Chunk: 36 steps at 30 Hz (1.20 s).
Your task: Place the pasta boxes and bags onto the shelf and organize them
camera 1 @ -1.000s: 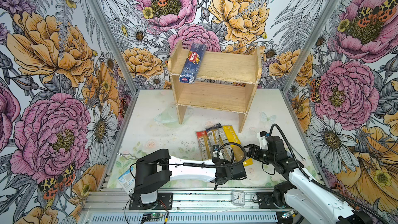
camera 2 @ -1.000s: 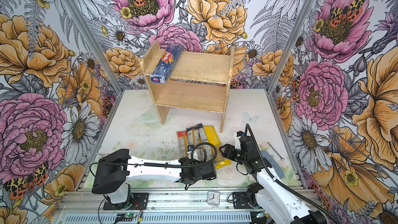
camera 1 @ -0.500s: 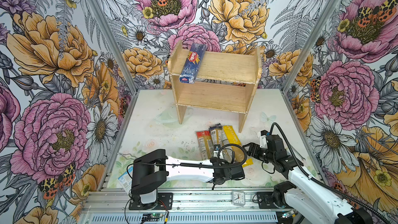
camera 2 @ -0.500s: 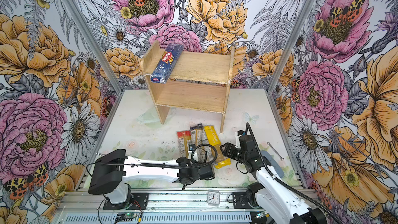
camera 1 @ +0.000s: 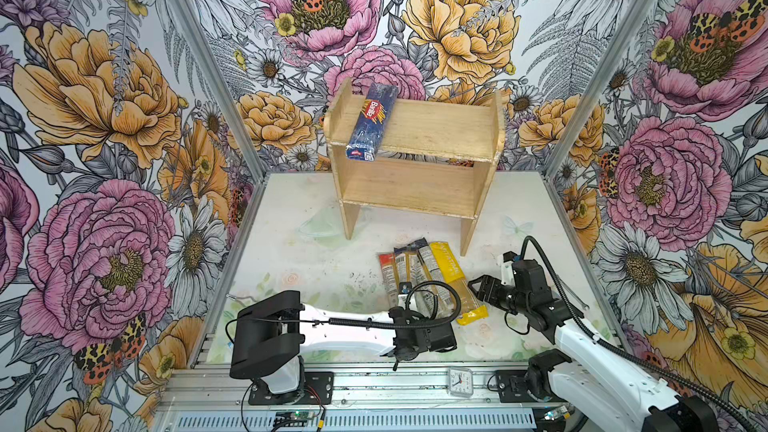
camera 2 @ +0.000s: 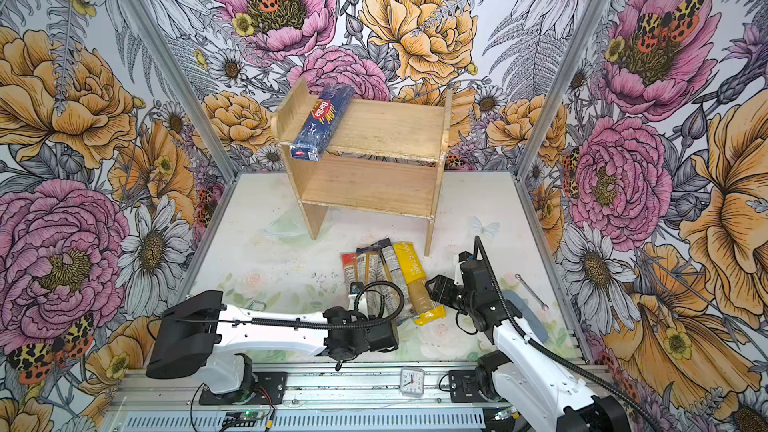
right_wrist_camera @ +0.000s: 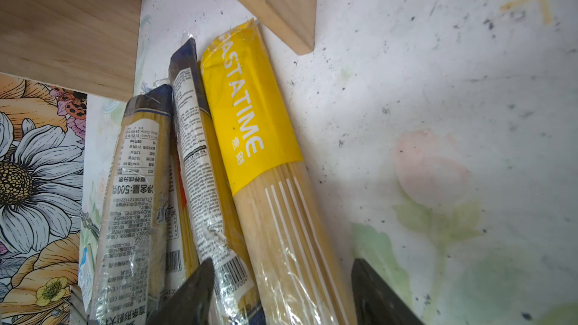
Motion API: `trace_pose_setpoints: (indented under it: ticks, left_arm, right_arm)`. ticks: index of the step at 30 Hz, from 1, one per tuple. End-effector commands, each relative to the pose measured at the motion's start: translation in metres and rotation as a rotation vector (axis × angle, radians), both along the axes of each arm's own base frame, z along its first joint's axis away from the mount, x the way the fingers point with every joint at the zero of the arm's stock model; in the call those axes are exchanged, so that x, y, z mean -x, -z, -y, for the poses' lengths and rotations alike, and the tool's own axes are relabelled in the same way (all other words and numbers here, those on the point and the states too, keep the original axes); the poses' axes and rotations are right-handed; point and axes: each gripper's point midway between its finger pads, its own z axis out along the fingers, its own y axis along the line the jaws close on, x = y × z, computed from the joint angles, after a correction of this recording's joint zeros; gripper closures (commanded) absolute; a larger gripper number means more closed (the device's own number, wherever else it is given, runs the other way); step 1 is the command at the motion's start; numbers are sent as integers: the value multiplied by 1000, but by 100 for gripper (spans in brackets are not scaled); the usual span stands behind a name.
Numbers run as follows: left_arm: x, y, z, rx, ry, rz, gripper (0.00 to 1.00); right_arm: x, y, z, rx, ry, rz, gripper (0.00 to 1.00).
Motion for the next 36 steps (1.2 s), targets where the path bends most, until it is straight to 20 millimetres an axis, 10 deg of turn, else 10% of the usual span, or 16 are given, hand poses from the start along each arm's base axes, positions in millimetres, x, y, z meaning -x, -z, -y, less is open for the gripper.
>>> trace_pose_setpoints:
  ticks: [1,36]
  left_arm:
    - [-16,-18,-4,46,-50,93,100]
    - [-18,29,-4,-71,-55,-32,41]
  right_arm:
    - [-9,-11,1,5,15,26,29]
    - [-10,-12,2,20,9,40,25]
